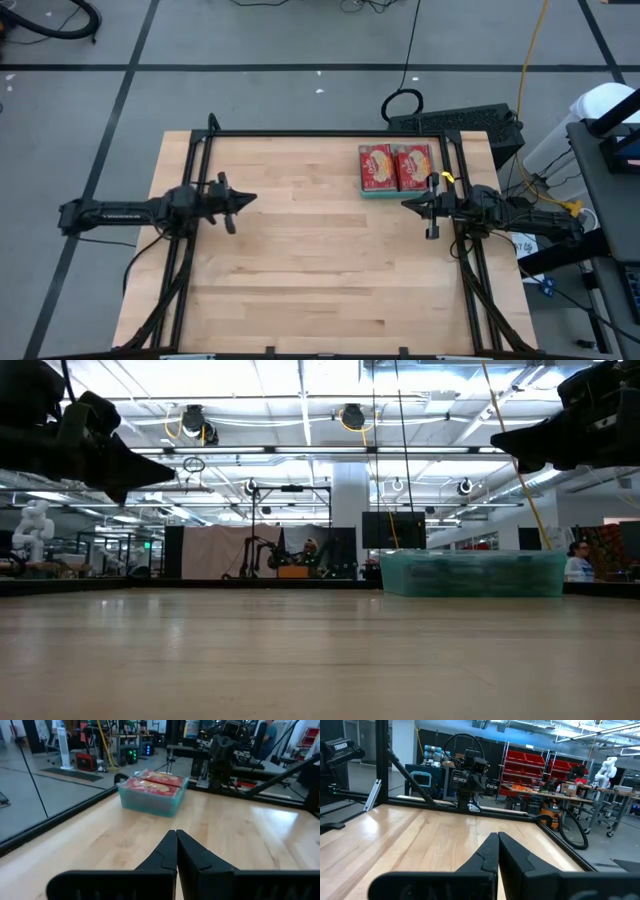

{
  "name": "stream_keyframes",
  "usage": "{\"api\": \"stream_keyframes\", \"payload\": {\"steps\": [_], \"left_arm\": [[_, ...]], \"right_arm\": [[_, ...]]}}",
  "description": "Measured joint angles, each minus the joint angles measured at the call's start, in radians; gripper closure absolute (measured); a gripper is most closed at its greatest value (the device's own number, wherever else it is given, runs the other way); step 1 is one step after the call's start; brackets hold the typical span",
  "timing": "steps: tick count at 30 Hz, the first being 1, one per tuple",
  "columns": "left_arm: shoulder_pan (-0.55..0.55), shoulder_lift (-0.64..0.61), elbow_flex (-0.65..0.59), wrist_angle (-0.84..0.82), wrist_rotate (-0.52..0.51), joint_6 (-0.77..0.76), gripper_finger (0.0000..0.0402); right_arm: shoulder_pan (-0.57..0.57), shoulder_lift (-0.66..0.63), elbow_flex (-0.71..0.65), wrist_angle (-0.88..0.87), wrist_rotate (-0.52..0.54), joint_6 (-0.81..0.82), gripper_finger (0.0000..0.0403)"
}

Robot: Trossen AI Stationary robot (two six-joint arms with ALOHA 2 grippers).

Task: Sort popcorn bags into baskets
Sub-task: Return to Home Position

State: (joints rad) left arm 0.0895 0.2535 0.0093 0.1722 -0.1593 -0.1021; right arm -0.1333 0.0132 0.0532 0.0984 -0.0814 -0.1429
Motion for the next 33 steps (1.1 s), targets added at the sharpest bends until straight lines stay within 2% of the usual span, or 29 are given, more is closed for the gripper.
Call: {"api": "stream_keyframes", "payload": {"steps": [8, 13, 20, 28, 33], "left_arm": [[0.000, -0.172, 0.000, -0.124, 0.001, 0.027, 0.0401], [0.000, -0.253, 0.002, -0.139, 0.028, 0.046, 0.0401], [-0.004, -0.251, 0.003, -0.155, 0.129, 0.032, 0.0401], [-0.075, -0.251, 0.003, -0.161, 0.133, 0.033, 0.0401], [-0.091, -0.251, 0.003, -0.161, 0.129, 0.120, 0.0397]], "right_arm": [[0.000, 0.000, 0.000, 0.002, 0.001, 0.000, 0.0403], [0.000, 0.000, 0.000, 0.002, 0.002, 0.000, 0.0403], [0.000, 0.000, 0.000, 0.002, 0.002, 0.000, 0.0403], [0.000, 0.000, 0.000, 0.001, 0.002, 0.000, 0.0403], [0.000, 0.000, 0.000, 0.001, 0.002, 0.000, 0.0403]]}}
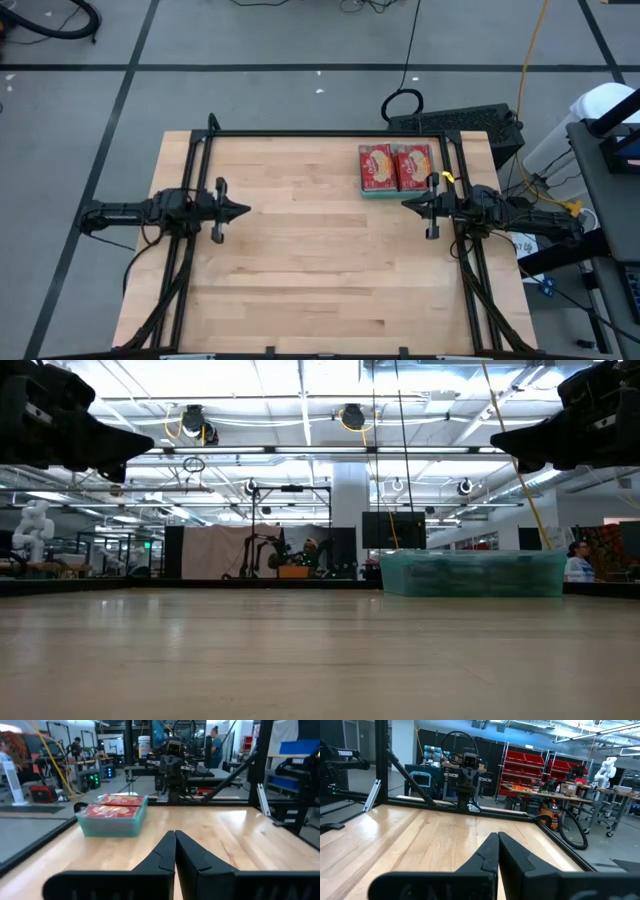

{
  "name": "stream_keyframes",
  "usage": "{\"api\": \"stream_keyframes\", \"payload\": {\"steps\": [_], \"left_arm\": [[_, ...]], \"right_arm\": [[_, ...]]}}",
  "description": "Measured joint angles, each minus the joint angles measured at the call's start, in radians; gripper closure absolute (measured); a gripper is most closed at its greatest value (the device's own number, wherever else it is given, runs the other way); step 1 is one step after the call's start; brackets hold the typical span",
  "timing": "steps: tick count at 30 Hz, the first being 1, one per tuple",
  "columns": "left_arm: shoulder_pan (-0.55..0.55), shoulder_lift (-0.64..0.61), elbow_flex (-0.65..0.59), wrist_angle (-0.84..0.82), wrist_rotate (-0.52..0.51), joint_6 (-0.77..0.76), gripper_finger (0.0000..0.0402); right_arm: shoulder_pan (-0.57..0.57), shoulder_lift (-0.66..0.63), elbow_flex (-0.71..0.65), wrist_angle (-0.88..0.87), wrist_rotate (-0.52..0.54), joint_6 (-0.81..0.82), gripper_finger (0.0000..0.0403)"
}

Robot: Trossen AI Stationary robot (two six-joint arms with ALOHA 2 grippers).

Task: Sort popcorn bags into baskets
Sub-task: Return to Home Position

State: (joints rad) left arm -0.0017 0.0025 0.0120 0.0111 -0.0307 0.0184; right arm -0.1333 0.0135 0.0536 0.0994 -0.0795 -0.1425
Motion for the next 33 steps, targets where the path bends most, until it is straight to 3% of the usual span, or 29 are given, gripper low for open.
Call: {"api": "stream_keyframes", "payload": {"steps": [8, 33], "left_arm": [[0.001, 0.000, 0.000, 0.001, -0.003, 0.025, 0.0368], [0.001, 0.000, -0.001, 0.001, -0.005, 0.026, 0.0364]], "right_arm": [[0.000, 0.000, 0.000, 0.000, 0.000, 0.000, 0.0403], [0.000, 0.000, 0.000, 0.000, 0.000, 0.000, 0.0403]]}}
